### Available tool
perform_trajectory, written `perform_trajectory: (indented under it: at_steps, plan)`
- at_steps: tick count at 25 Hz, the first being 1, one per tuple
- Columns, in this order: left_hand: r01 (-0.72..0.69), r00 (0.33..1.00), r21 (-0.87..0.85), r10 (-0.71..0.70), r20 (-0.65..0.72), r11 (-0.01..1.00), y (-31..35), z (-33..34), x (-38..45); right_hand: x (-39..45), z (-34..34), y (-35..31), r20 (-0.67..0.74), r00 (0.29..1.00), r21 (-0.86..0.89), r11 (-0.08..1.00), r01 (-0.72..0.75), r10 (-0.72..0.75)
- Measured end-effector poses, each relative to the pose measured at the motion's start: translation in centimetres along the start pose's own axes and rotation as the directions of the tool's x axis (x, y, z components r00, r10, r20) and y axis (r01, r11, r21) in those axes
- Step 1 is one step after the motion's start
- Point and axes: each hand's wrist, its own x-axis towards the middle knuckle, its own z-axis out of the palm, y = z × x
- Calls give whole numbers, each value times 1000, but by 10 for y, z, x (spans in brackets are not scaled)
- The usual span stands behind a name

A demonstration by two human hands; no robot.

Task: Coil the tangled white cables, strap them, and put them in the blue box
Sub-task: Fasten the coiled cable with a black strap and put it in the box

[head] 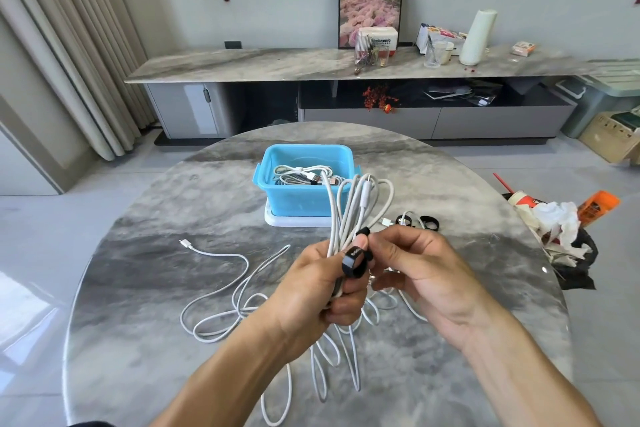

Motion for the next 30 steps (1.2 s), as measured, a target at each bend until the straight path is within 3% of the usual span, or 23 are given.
perform_trajectory:
  at_steps: [4,10,15,18,21,23,25,27,30]
  plan:
    - [-9,999,105,13,-46,994,-3,3,1,-2,2,-2,-78,996,-140,990,25,-36]
    - [-45,977,316,108,-186,948,-9,7,5,-2,8,1,-161,985,-78,994,-72,58]
    - [-5,971,319,80,-224,948,-10,8,7,-1,17,12,-310,911,-492,866,92,-273]
    - [5,976,246,49,-214,969,-13,12,7,-4,23,9,-306,860,-551,813,190,-409]
    - [-11,975,189,52,-216,982,-14,9,8,-2,21,8,-263,925,-309,932,190,-276]
    - [-38,977,164,71,-203,986,-11,7,9,1,15,6,-179,981,-21,998,67,-70]
    - [-66,979,165,96,-178,984,-9,5,8,2,11,5,-90,995,187,982,-26,43]
    - [-76,981,198,109,-162,977,-9,6,7,1,10,5,-61,995,263,963,-58,76]
    - [-70,975,252,119,-186,965,-8,6,5,0,12,4,-98,994,189,981,-35,54]
